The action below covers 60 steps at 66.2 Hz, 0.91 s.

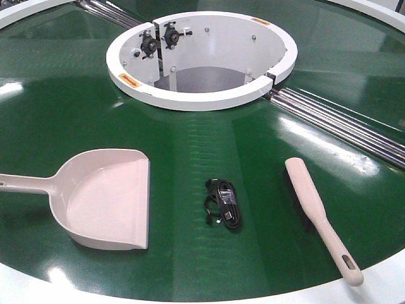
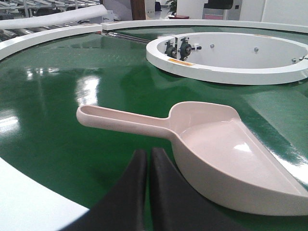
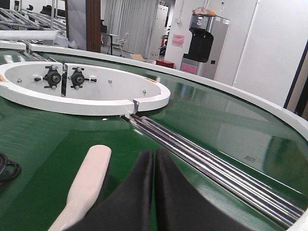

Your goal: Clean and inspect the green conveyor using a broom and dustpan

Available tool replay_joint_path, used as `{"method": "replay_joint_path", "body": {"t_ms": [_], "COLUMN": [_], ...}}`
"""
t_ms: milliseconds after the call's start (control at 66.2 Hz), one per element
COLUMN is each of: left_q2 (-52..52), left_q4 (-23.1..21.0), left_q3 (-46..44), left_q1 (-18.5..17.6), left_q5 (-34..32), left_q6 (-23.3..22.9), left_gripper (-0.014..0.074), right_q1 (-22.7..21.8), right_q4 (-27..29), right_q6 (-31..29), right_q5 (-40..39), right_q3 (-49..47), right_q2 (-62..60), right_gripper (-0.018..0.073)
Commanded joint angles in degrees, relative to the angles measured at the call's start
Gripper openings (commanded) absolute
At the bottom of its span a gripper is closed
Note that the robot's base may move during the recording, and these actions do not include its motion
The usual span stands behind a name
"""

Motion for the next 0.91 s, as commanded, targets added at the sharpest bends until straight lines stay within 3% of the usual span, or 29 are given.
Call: {"method": "replay_joint_path", "body": {"t_ms": [0, 528, 649, 891], "left_q2": [-0.8, -0.8, -0.8, -0.8], "left_q4": [-0.1, -0.1, 2.5, 2.5], "left_q3": [1.0, 1.0, 1.0, 1.0], "left_q1": [0.2, 0.2, 0.2, 0.2], "left_q5": [-4.0, -4.0, -3.4, -4.4], "left_q6": [-0.6, -0.5, 1.2, 1.2], "left_gripper": [-0.0007, -0.0007, -0.0007, -0.0007], "right_q1": [-0.2, -0.2, -0.2, -0.2], "right_q4": [-0.1, -0.1, -0.1, -0.1], "right_q6": [-0.5, -0.5, -0.5, -0.5], "right_q5": [-4.3, -4.0, -4.0, -4.0], "right_q3": [0.9, 0.9, 0.9, 0.9], "right_q2": [-0.6, -0.6, -0.6, -0.6], "right_gripper": [-0.0001, -0.0001, -0.0001, -0.0001]}}
